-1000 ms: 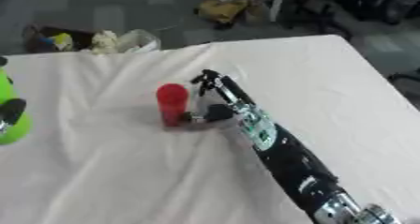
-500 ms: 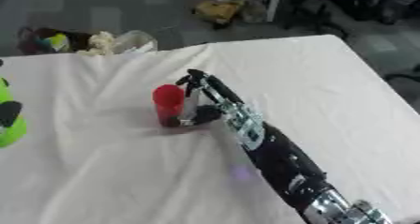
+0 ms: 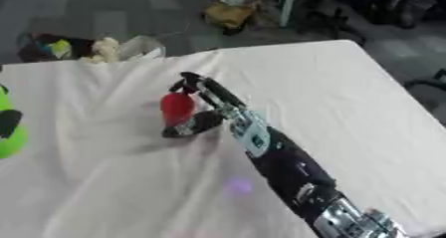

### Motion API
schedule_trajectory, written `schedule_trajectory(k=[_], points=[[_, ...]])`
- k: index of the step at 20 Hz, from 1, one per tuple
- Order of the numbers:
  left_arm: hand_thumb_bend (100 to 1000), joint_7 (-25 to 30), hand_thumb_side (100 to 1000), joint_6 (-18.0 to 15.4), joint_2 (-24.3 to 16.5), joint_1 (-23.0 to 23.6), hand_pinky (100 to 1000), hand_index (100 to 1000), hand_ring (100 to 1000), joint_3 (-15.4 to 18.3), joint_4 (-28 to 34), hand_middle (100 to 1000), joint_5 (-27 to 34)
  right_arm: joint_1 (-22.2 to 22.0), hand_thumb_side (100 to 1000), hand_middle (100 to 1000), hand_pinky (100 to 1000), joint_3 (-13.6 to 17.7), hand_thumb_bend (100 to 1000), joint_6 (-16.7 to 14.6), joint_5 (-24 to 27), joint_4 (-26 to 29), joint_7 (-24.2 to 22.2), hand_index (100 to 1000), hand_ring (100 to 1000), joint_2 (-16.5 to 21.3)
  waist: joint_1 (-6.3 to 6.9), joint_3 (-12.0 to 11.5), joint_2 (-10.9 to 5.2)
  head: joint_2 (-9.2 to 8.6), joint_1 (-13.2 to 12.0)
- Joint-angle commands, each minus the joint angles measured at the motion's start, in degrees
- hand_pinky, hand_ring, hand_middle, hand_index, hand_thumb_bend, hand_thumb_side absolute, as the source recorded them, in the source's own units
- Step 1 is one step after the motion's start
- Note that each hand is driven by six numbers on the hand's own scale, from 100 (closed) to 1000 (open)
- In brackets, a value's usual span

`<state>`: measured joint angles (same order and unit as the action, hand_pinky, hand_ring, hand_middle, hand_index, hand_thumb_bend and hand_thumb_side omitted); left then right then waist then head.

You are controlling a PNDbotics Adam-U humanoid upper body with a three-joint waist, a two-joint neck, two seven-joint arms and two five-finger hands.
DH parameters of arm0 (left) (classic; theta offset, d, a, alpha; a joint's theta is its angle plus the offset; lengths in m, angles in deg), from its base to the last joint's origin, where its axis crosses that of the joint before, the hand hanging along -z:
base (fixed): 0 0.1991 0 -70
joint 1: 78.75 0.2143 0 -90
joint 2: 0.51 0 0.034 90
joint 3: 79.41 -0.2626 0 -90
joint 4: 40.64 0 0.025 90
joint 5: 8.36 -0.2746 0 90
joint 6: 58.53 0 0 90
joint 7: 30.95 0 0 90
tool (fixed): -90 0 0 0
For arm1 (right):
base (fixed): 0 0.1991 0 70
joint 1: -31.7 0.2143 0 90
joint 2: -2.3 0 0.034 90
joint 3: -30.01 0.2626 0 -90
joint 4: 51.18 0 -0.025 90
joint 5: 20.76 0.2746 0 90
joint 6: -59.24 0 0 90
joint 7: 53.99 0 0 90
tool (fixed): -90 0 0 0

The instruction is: Pour the contents of one cup into another cup.

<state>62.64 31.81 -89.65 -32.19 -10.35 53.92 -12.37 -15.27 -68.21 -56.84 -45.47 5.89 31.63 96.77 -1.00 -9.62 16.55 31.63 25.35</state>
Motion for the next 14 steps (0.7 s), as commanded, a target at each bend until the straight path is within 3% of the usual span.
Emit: schedule_trajectory(k=[1, 6, 14], points=[[100, 0.22, 269, 0.05, -0.52, -1.28, 446, 777, 392, 0.18, 1.21, 559, 0.17, 1.29, 480, 427, 746, -0.29, 928, -0.65, -1.35, -0.15, -2.69, 732, 1000, 0.34, 0.18, -0.17, -1.43, -0.74, 0.33], [100, 0.26, 270, 0.17, -0.39, -1.31, 447, 777, 392, 0.13, 1.13, 559, 0.09, 1.55, 457, 411, 740, -0.16, 923, -1.54, -1.32, -0.73, -7.24, 716, 1000, -0.17, 0.26, -0.26, -1.31, -0.85, 0.57], [100, 0.29, 273, 0.26, -0.16, -1.39, 448, 777, 392, 0.03, 1.07, 559, -0.01, 2.38, 485, 331, 710, -0.13, 867, -1.55, 0.26, -1.32, -8.45, 646, 1000, -1.21, 0.50, -0.42, -1.19, -0.97, 0.95]])
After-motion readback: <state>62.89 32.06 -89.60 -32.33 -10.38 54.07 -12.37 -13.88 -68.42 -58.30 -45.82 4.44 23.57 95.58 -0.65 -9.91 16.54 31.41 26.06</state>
